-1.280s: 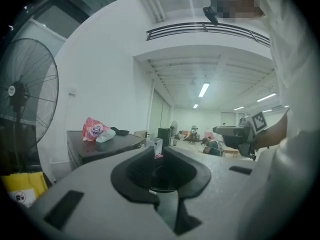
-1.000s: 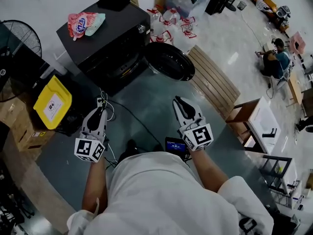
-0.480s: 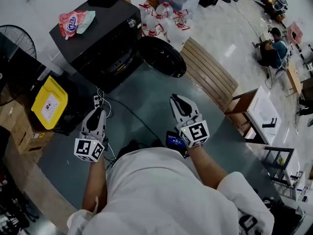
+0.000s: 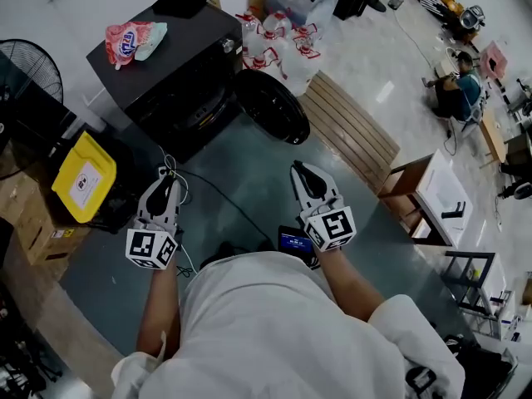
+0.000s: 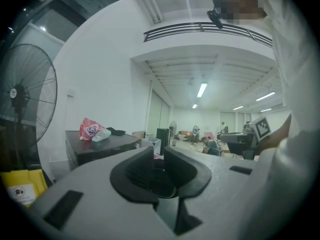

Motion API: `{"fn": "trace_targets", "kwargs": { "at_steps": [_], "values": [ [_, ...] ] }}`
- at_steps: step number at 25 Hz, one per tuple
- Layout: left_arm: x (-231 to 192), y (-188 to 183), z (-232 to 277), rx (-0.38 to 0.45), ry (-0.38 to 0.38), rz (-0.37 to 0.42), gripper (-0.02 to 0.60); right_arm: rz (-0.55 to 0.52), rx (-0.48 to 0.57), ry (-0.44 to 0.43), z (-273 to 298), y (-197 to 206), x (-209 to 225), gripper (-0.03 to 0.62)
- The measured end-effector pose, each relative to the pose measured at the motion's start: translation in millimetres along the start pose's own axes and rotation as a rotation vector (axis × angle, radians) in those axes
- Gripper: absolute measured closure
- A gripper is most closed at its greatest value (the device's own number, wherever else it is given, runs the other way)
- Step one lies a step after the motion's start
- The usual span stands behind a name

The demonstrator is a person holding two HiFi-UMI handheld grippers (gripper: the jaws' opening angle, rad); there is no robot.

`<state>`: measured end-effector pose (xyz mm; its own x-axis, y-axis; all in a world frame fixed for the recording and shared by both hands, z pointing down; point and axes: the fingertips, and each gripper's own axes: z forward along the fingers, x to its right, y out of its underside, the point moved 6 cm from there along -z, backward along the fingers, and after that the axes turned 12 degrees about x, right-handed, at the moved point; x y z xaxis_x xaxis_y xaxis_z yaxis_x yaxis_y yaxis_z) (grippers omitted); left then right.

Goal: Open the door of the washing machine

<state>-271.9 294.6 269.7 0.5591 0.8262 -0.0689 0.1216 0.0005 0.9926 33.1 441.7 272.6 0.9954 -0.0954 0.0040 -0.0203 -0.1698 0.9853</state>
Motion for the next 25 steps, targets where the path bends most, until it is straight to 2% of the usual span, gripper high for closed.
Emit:
{"fn": "trace_targets", "kwargs": {
  "at_steps": [6,19,25],
  "values": [
    [-1,4,-12,0.002,-0.012,-0.041,0.523,0.008,0.012,0.010,-2,5,-8,0.559],
    [9,-2,-26,0.010,-0.014,-0.027,0.523,0.028,0.004,-0.028,-3,8,-19,0.559],
    [9,-4,-37,0.011,-0.042,-0.020,0.520,0.026,-0.023,-0.048,-7,12,-25,0.559]
  ]
}}
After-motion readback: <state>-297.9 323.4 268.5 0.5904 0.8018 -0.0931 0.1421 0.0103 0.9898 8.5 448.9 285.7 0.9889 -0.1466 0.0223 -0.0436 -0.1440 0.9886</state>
